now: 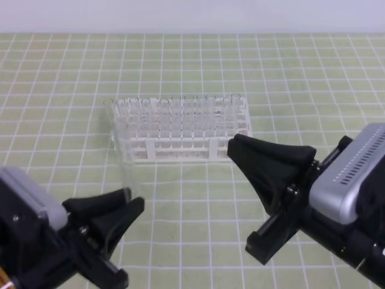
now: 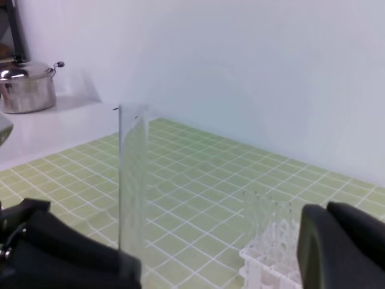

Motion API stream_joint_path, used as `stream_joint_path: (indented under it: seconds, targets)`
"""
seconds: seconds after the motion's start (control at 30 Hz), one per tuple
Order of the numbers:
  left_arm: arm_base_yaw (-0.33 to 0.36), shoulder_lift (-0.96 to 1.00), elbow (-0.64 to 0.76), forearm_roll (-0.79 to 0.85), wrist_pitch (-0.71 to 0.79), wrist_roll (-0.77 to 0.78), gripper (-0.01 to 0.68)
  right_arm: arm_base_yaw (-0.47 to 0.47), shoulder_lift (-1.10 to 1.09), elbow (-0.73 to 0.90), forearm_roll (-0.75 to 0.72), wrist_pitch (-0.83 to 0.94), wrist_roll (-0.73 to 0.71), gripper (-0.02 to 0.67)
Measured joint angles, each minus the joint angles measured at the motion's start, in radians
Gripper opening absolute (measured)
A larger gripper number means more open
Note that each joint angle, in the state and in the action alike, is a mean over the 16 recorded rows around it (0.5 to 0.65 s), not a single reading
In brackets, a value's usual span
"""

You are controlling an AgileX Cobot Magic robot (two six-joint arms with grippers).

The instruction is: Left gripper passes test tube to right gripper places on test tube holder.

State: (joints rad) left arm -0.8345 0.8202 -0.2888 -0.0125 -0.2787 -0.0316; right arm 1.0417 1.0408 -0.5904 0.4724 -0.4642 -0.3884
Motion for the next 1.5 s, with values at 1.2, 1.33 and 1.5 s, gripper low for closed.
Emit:
stream_joint_path:
  seconds: [1.2,1.33,1.5]
  targets:
    - [-0.019,0.082,-0.025,0.167,-0.083,-0.123,0.027,0.027,0.244,-0.184,-0.241,-0.058,0.278,0.422]
    - [-0.019,0.082,-0.025,0.189,-0.085,-0.136,0.027,0.027,0.268,-0.195,-0.244,-0.067,0.278,0.422]
    - [-0.019,0.082,-0.025,0.210,-0.087,-0.153,0.045,0.027,0.298,-0.208,-0.245,-0.071,0.278,0.423]
